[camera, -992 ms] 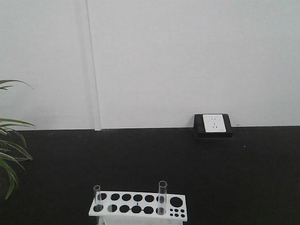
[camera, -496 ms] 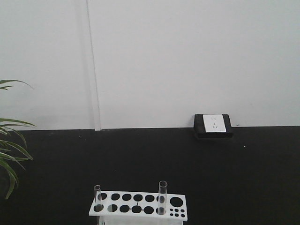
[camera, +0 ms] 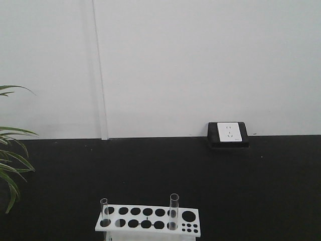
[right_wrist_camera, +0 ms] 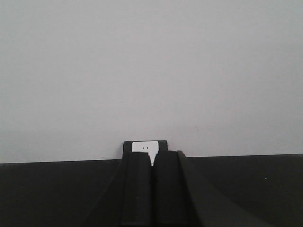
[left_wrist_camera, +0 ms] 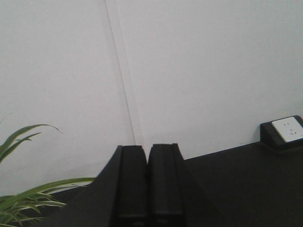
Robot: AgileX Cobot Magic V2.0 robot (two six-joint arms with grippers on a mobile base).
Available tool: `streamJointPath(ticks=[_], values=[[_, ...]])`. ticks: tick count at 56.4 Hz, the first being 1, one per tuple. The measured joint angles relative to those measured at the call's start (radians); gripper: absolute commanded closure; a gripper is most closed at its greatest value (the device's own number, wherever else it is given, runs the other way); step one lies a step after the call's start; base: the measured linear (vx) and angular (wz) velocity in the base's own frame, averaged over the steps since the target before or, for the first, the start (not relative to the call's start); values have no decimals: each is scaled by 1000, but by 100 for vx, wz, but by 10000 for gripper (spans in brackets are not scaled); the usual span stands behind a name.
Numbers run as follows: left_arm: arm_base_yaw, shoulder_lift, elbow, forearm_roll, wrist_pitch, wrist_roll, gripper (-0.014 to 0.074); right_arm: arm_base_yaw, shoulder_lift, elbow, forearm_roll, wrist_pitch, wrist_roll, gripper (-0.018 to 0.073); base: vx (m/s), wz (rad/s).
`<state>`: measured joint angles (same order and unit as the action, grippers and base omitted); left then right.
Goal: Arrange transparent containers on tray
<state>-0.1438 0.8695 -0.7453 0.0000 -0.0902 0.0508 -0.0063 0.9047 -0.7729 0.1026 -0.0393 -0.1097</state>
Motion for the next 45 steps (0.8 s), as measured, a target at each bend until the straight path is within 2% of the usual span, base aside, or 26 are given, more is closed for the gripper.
streamJointPath(ticks=[6, 17, 24, 27, 32, 45], values=[[0, 0, 0, 0, -3, -30, 385, 0, 0, 0, 0, 0, 2, 323, 0, 0], [0, 0, 0, 0, -6, -40, 153, 0, 0, 0, 0, 0, 6, 6, 0, 0], [0, 0, 0, 0, -6, -40, 43, 0, 0, 0, 1, 0, 6, -142, 0, 0], [0, 0, 0, 0, -6, -40, 20, 0, 0, 0, 1, 0, 6, -172, 0, 0], [0, 0, 0, 0, -6, -42, 3, 0, 0, 0, 1, -1, 7, -169, 0, 0], [0, 0, 0, 0, -76, -73, 4, 0, 0, 0, 17, -41, 68, -120, 0, 0]])
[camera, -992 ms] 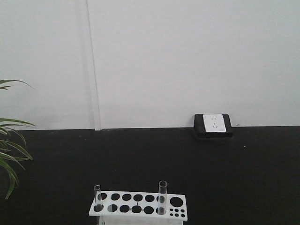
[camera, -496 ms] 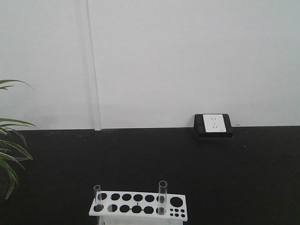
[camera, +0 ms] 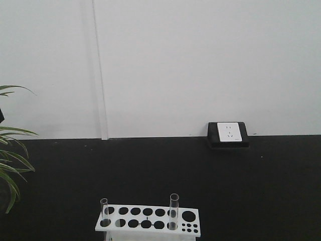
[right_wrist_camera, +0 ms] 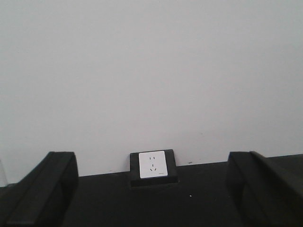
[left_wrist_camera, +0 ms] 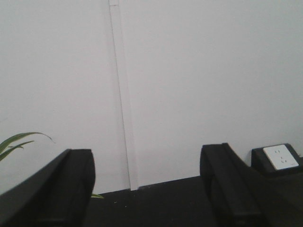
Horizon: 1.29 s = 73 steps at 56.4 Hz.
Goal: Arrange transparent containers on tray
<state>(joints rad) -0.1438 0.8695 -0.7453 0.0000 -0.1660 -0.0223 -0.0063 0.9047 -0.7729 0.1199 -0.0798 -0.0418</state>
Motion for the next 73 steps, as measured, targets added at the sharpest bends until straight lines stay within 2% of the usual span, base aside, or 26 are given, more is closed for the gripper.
streamJointPath(ticks=[4, 13, 24, 30, 38, 41, 46, 54, 63, 73], values=[[0, 0, 5, 11, -13, 8, 4, 0, 2, 0, -1, -2, 3, -94, 0, 0], [0, 0, 82, 96, -22, 22, 4, 13, 6, 16, -55, -15, -1, -22, 0, 0], [-1, 0, 263, 136, -54, -62, 4, 103, 6, 109, -165, -69, -1, 48, 0, 0], [-19, 0, 372, 192, -159, -125, 6, 170, 6, 193, -202, -118, -1, 62, 0, 0], [-48, 24, 495, 349, -406, -218, 20, 258, 21, 293, -223, -247, -1, 62, 0, 0], [-51, 52, 510, 400, -466, -256, 22, 278, 34, 309, -227, -285, -1, 62, 0, 0], [-52, 128, 515, 445, -531, -297, 22, 295, 64, 320, -229, -336, -1, 62, 0, 0], [-52, 292, 485, 457, -603, -311, 22, 296, 111, 321, -230, -391, -1, 62, 0, 0], [-52, 524, 373, 458, -729, -313, 22, 296, 156, 321, -230, -446, -1, 62, 0, 0], [-65, 698, 252, 458, -785, -314, 22, 296, 183, 321, -230, -477, -1, 62, 0, 0]])
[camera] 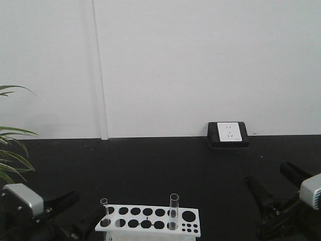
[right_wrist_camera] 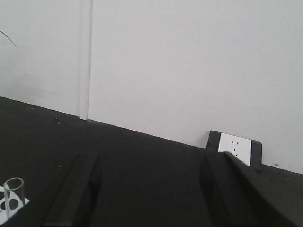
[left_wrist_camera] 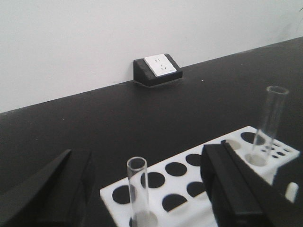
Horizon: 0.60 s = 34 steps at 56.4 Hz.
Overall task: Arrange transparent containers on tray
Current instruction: 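Lower both grippers onto the two clear test tubes in the rack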
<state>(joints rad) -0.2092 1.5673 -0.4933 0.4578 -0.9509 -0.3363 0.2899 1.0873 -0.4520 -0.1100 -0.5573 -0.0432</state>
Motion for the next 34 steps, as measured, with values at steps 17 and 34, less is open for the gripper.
streamJointPath(ticks=[17, 34], values=[[-14, 191, -151, 28, -11, -34, 22, 0, 3, 1, 0, -27, 0, 62, 0, 0], [-15, 292, -192, 30, -49, -37, 147, 0, 3, 1, 0, -38, 0, 62, 0, 0]])
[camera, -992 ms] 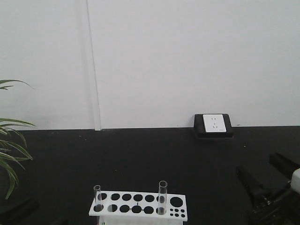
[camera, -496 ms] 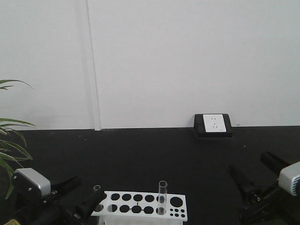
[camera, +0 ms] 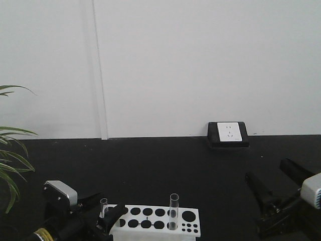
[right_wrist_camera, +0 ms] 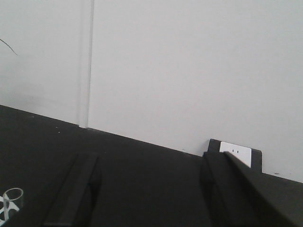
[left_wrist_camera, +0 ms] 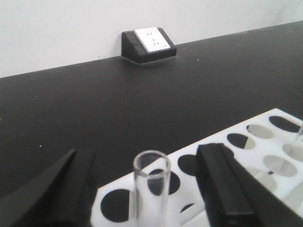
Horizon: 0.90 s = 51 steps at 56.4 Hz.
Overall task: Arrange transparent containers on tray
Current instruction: 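Lower both grippers onto the two clear test tubes in the rack, then grasp a test tube with each gripper and lift them out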
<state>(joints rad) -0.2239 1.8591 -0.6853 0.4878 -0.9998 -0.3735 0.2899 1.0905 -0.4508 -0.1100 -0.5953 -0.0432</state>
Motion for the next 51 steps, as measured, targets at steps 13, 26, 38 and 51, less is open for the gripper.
streamJointPath(ticks=[13, 26, 38, 51], values=[[0, 0, 0, 0, -34, 4, 486, 0, 0, 0, 0, 0, 0, 62, 0, 0], [0, -1, 0, 0, -108, 2, 604, 0, 0, 0, 0, -1, 0, 62, 0, 0], [0, -118, -1, 4, -78, -68, 601, 0, 0, 0, 0, -1, 0, 62, 0, 0], [0, -369, -112, 119, 166, -107, 600, 0, 10, 0, -23, -5, 0, 62, 0, 0]])
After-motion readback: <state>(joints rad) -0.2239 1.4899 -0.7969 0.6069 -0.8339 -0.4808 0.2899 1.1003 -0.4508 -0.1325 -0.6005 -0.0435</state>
